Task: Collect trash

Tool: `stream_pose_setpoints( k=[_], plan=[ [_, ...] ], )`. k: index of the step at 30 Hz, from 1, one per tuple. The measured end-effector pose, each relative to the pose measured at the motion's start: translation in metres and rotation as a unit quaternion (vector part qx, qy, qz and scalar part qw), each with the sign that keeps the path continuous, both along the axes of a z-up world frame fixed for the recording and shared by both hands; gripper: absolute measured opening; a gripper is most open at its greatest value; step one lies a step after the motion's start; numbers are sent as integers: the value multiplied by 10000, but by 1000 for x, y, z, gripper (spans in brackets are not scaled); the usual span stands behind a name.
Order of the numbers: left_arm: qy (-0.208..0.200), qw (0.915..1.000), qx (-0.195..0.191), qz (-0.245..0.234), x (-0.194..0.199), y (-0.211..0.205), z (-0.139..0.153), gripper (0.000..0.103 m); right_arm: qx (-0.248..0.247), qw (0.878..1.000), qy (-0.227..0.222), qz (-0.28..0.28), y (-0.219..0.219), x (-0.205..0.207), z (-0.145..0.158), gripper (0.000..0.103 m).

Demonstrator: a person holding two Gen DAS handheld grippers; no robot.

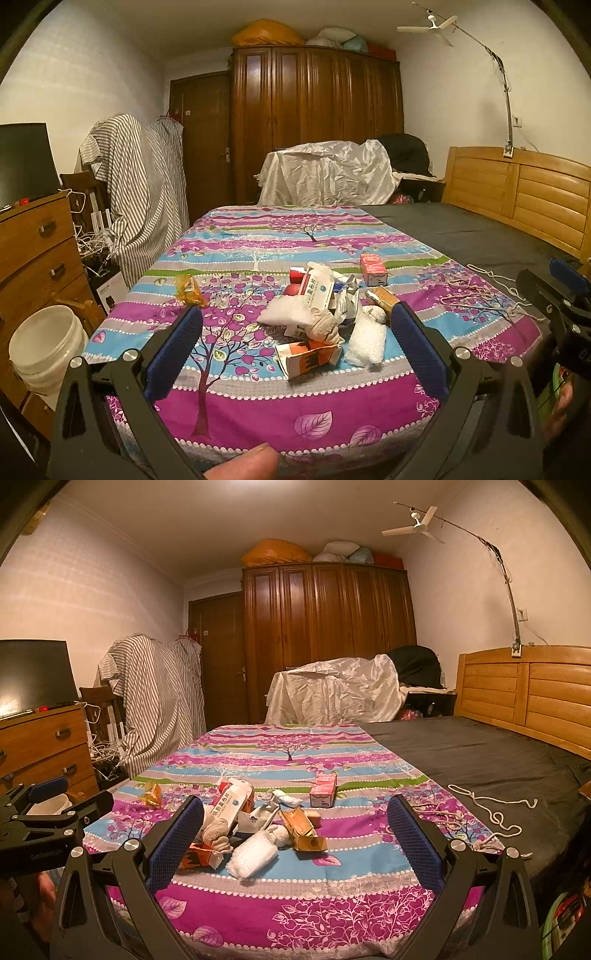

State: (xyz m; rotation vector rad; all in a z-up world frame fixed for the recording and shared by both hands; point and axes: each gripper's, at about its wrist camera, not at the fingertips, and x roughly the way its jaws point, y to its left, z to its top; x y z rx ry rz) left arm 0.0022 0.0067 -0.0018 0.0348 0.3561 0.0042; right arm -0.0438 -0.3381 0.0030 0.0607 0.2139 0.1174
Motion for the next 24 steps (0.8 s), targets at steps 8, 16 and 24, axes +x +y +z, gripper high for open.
stream_pose_setpoints(
  k=[8, 16, 24],
  plan=[
    [20, 10000, -5, 14, 1, 2, -1, 98, 9, 10000, 13, 1, 0, 0, 0, 99],
    [40, 10000, 3, 15, 2, 2, -2, 98, 8, 10000, 49, 8, 1, 0, -1, 99],
    [82, 10000, -5, 24, 3, 3, -4, 98, 19, 10000, 61, 8, 0, 2, -2, 99]
  ],
)
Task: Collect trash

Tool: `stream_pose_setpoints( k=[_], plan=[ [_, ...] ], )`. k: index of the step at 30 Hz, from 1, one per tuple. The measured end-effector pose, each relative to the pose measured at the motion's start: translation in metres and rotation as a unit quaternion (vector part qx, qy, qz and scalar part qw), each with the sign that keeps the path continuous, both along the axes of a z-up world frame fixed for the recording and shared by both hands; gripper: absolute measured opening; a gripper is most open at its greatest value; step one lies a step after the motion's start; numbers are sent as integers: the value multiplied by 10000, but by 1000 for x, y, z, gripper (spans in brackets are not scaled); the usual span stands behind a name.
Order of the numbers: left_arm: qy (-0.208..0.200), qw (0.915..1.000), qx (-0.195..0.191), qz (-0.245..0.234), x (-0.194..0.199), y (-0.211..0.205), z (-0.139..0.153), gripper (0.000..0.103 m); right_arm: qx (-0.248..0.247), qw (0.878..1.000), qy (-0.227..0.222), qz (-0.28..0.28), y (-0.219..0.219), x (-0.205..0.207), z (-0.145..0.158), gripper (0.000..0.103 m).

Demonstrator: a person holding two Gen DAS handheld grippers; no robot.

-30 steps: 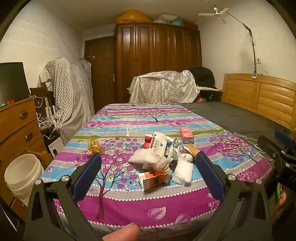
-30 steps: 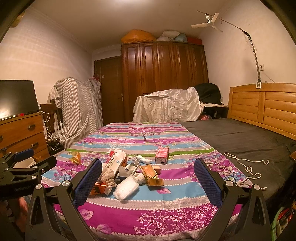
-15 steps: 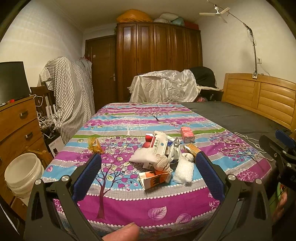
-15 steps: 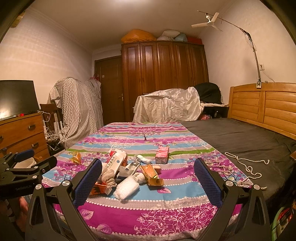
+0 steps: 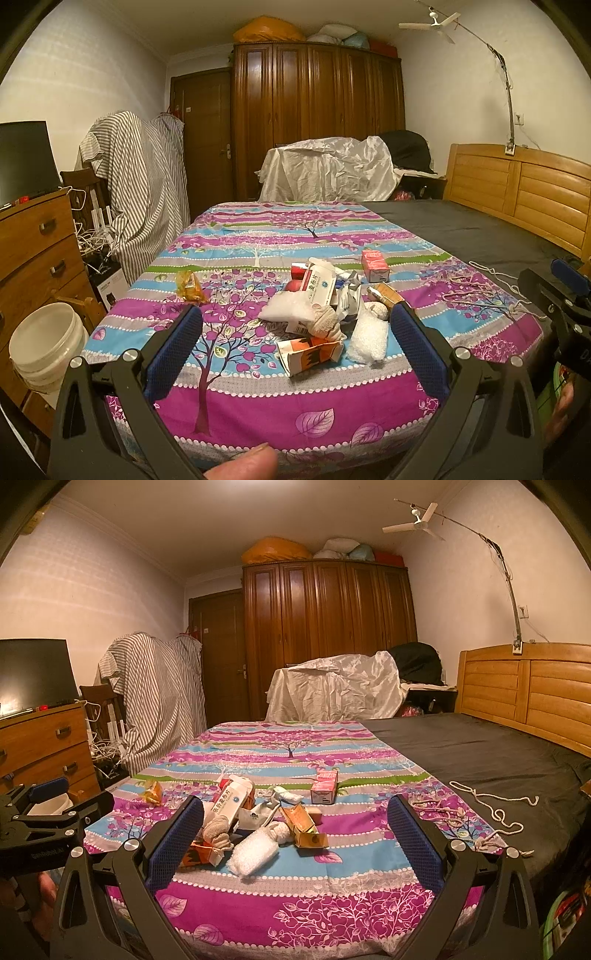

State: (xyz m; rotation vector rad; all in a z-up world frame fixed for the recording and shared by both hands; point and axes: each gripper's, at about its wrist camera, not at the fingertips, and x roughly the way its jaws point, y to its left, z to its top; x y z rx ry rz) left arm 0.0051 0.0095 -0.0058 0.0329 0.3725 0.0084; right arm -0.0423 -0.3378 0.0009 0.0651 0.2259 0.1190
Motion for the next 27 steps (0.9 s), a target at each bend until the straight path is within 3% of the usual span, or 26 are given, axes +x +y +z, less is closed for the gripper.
stream_pose_setpoints(
  k=[27],
  plan=[
    [74, 10000, -28, 18, 3, 3, -3, 98, -6, 10000, 41, 23, 3, 3, -5, 99]
  ],
)
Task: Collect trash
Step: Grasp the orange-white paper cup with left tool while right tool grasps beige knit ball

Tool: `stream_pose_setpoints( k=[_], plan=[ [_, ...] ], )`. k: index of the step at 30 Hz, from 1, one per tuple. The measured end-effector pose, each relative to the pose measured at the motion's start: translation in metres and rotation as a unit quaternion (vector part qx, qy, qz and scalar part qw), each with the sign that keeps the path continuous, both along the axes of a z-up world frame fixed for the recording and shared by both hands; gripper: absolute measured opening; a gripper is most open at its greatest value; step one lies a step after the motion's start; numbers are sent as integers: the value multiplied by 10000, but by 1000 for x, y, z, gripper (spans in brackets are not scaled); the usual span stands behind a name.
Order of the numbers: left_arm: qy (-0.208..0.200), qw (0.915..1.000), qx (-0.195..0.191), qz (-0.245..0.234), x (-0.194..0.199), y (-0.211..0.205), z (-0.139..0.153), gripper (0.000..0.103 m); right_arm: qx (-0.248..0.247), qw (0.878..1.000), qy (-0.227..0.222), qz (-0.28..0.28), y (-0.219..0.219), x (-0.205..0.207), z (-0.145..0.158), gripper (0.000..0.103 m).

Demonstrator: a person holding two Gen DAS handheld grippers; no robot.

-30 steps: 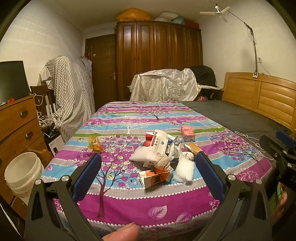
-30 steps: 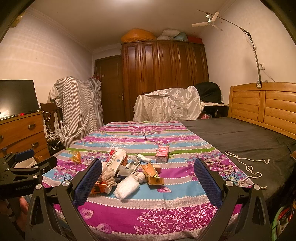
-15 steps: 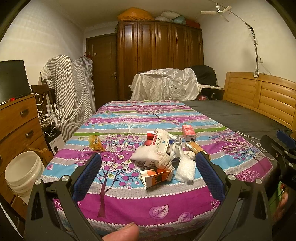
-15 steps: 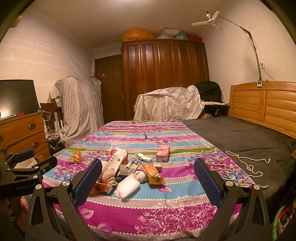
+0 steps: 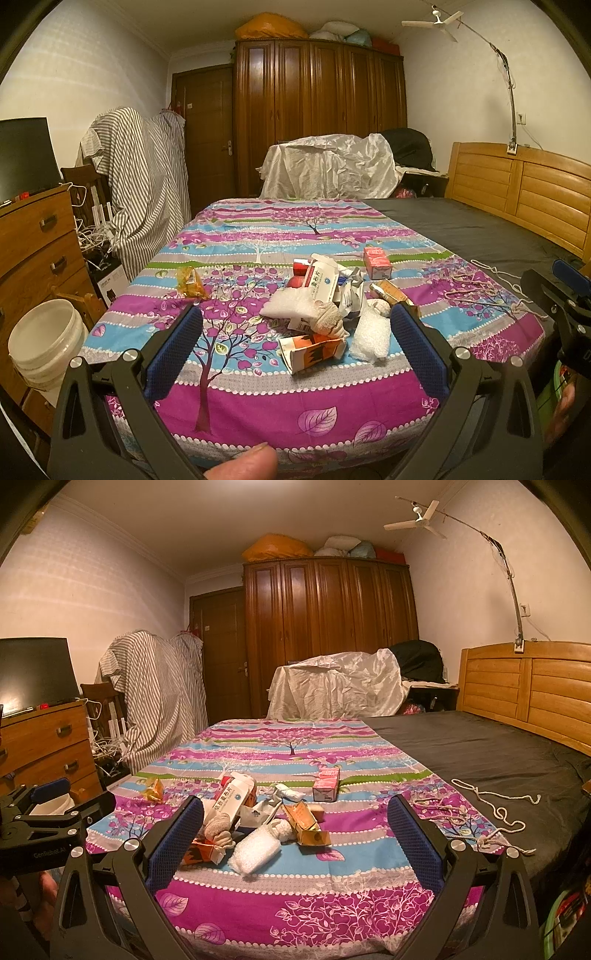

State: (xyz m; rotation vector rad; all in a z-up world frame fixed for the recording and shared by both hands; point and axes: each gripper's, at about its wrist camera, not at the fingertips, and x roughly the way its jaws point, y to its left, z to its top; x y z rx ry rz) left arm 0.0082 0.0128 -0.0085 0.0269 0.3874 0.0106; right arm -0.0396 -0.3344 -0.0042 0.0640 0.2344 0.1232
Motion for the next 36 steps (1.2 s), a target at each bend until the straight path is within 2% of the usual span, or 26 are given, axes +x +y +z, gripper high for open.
stream_pose_setpoints(
  k=[5, 8, 9, 11, 12, 14, 16, 19, 22, 23, 26, 28, 31, 32, 35, 36],
  plan=[
    [133, 9997, 0, -204, 10, 5, -5, 98, 2, 10000, 77, 28, 1, 7, -5, 99],
    [281, 9978, 242, -541, 23, 12, -16, 98, -16, 9996, 241, 142, 2, 17, -10, 99],
    [466, 9956, 372, -729, 33, 15, -26, 98, -33, 9995, 286, 159, 2, 21, -12, 99],
    [1039, 9874, 484, -1092, 56, 21, -45, 98, -21, 9990, 407, 185, 1, 28, -18, 99],
    [1484, 9787, 479, -1333, 74, 26, -60, 98, 11, 9986, 492, 184, -1, 33, -23, 99],
    [1996, 9647, 467, -1651, 102, 34, -83, 98, 84, 9976, 666, 173, -5, 44, -32, 99],
    [2232, 9572, 488, -1777, 121, 36, -95, 98, 128, 9962, 847, 161, -9, 56, -41, 99],
    [2299, 9436, 735, -2266, 141, 25, -99, 98, 191, 9933, 1127, 169, -13, 79, -57, 99],
    [2437, 9330, 870, -2501, 166, 19, -103, 98, 235, 9905, 1333, 250, -15, 99, -68, 99],
    [2478, 9319, 880, -2499, 174, 18, -105, 98, 247, 9896, 1390, 292, -15, 104, -70, 99],
    [2778, 9194, 625, -2715, 198, 21, -112, 97, 253, 9862, 1583, 420, -14, 123, -79, 99],
    [2863, 9138, 558, -2825, 203, 19, -119, 91, 282, 9839, 1704, 461, -14, 135, -85, 99],
    [3036, 9025, 420, -3027, 205, 14, -130, 77, 400, 9801, 1878, 499, -14, 151, -95, 99],
    [3066, 8994, 335, -3097, 204, 13, -131, 66, 463, 9783, 1948, 532, -14, 155, -97, 99],
    [3021, 8988, 207, -3170, 196, 9, -128, 46, 728, 9707, 2171, 726, -10, 170, -103, 99],
    [3004, 9009, 187, -3126, 192, 9, -126, 41, 842, 9674, 2241, 822, -8, 175, -105, 99]
  ],
)
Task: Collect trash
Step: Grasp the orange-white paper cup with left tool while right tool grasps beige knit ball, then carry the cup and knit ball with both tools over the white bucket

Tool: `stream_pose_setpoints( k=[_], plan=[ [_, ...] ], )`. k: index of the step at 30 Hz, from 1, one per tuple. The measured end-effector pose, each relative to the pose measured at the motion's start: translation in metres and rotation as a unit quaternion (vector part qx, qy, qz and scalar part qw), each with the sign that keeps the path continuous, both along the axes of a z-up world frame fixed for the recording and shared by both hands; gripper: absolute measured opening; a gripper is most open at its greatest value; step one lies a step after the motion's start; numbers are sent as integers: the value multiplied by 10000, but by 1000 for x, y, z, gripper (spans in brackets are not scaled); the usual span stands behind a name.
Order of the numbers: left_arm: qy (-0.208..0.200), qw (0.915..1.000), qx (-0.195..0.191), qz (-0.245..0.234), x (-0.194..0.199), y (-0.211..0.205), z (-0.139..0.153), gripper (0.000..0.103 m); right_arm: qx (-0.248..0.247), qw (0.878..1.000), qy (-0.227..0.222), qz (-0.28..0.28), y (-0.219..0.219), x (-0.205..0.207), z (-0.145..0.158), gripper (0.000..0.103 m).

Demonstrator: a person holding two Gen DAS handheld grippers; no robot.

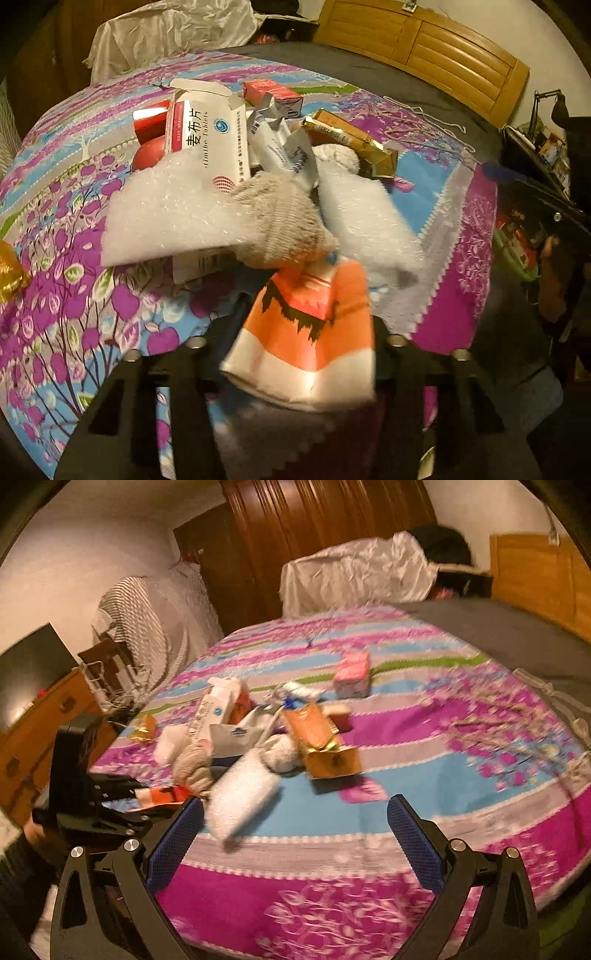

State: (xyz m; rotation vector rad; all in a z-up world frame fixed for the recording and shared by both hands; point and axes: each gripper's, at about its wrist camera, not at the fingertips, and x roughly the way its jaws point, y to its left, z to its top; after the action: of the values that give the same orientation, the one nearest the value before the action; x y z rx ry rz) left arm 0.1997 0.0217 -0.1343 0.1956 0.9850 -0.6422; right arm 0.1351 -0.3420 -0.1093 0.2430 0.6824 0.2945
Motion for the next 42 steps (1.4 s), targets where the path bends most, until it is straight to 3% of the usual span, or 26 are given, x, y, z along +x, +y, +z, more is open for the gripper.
stream_pose_setpoints(
  k=[3, 7, 12, 19, 22, 25, 27, 29, 37, 42],
  plan=[
    [-95, 9997, -144, 154, -15, 9, 6, 37, 200, 9996, 97, 169, 10, 9, -1, 99],
    [-178, 9978, -315, 558, -29, 33, 11, 37, 110, 9979, -22, 633, 36, 11, 3, 96],
    [-219, 9923, -401, 1153, -40, 71, 10, 36, -284, 9888, -18, 1467, 96, 26, 2, 77],
    [-270, 9847, -556, 1631, -48, 105, 10, 36, -1069, 9723, 61, 2079, 165, 55, -16, 74],
    [-296, 9826, -558, 1747, -48, 109, 8, 36, -1422, 9695, 51, 1996, 180, 67, -27, 74],
    [-383, 9798, -545, 1888, -49, 105, 7, 36, -1571, 9686, 112, 1926, 188, 75, -40, 65],
    [-484, 9771, -544, 1997, -55, 105, 7, 36, -1596, 9694, 36, 1864, 189, 74, -45, 43],
    [-686, 9733, -474, 2141, -61, 100, 12, 35, -1484, 9731, -44, 1762, 185, 70, -43, 35],
    [-1635, 9542, -410, 2471, -86, 70, 56, 35, -1014, 9842, -833, 1187, 143, 11, 4, 33],
    [-2283, 9366, -445, 2621, -100, 37, 87, 35, -854, 9838, -1493, 504, 105, -21, 47, 33]
  ],
)
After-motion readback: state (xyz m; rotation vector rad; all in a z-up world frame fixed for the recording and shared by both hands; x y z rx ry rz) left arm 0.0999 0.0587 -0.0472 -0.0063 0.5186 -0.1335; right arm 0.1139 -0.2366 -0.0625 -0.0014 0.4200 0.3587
